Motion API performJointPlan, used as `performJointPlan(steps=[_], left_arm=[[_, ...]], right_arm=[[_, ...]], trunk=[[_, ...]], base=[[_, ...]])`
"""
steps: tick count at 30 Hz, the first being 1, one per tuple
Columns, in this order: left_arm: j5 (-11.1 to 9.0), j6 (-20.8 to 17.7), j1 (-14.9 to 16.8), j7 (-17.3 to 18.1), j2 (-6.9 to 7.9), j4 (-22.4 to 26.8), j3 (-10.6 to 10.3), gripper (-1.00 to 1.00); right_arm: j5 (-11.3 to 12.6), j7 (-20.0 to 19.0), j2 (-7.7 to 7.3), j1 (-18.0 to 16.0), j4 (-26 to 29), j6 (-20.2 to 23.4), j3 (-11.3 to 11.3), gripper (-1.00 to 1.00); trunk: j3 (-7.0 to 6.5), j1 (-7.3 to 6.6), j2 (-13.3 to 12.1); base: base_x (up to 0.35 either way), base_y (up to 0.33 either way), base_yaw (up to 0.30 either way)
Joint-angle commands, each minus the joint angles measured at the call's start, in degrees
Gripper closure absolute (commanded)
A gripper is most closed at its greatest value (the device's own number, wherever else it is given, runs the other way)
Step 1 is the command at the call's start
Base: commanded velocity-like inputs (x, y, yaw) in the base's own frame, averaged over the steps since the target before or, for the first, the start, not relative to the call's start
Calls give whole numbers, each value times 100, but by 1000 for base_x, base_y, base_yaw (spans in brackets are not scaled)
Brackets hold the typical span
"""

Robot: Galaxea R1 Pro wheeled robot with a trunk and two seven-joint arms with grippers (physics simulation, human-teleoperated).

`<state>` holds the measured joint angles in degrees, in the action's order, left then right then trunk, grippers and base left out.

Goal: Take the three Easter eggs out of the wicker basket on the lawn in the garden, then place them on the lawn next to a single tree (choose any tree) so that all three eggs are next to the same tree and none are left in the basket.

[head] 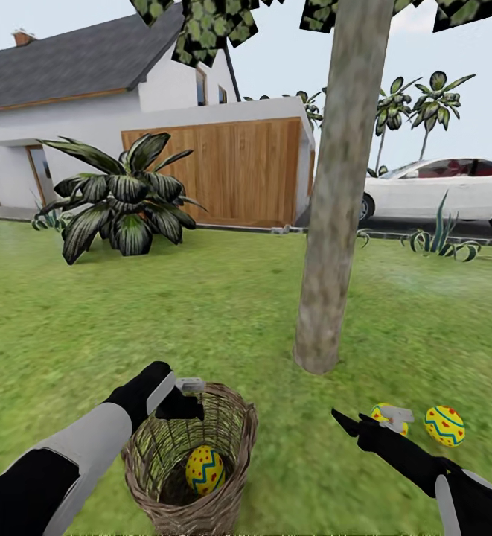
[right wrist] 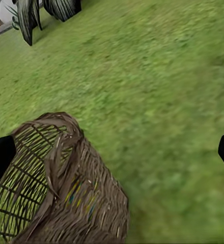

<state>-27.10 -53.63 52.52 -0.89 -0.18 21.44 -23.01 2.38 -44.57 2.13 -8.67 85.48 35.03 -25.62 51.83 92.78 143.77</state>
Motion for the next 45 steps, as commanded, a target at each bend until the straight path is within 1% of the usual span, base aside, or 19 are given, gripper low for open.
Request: performJointPlan(steps=[1,17,21,23,28,45], left_arm=[[-20,14,4,-12,2,-1,-28,-100],[-13,108,4,-46,-1,3,-28,-100],[-14,186,4,-216,-6,-5,-25,-100],[-18,211,4,-365,-7,-7,-19,-100],[-22,258,4,-503,-8,-2,-13,-100],[-23,661,4,-551,-8,-15,-11,-100]], right_arm=[[26,-17,6,-8,3,48,-11,-100],[23,-17,6,-12,3,48,-5,-100],[23,-17,6,-12,3,48,-8,-100],[22,-17,6,-12,3,48,-9,-100],[21,-17,6,-14,3,48,-12,-100],[17,-17,6,-12,-1,48,-6,-100]], trunk=[[29,1,5],[383,42,26],[472,52,31],[516,58,34],[627,71,41],[1004,114,64]], base=[[0,0,0],[0,0,0],[0,0,0],[0,0,0],[0,0,0],[0,0,0]])
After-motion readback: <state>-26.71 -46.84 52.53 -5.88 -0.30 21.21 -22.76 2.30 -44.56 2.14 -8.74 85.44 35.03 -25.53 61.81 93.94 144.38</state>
